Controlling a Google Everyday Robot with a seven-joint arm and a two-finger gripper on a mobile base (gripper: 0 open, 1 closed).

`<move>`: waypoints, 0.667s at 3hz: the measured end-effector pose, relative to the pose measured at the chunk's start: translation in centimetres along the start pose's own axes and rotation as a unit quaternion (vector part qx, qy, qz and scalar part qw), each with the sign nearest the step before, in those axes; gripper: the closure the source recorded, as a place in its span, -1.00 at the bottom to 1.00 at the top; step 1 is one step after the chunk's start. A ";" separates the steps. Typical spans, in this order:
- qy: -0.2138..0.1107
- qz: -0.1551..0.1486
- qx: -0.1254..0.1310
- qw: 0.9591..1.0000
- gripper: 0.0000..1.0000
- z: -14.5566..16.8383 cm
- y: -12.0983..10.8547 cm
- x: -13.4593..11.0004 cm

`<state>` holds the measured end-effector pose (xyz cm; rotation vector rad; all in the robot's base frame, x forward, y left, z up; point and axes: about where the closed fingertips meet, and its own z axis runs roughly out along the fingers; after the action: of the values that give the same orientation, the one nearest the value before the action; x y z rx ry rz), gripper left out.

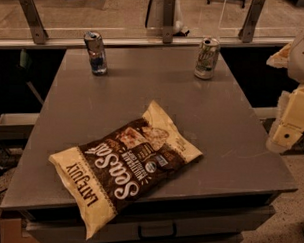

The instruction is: Move 7up can near brown chip bag

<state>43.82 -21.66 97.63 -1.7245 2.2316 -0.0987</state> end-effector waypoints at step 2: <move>-0.026 0.008 0.009 1.000 -1.00 0.7 -1.8 0.1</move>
Offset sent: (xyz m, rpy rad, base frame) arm 0.0455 -0.0129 -0.0103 0.1235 -0.0510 -0.0163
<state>45.65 -22.10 97.38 -1.6801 2.2011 -0.0684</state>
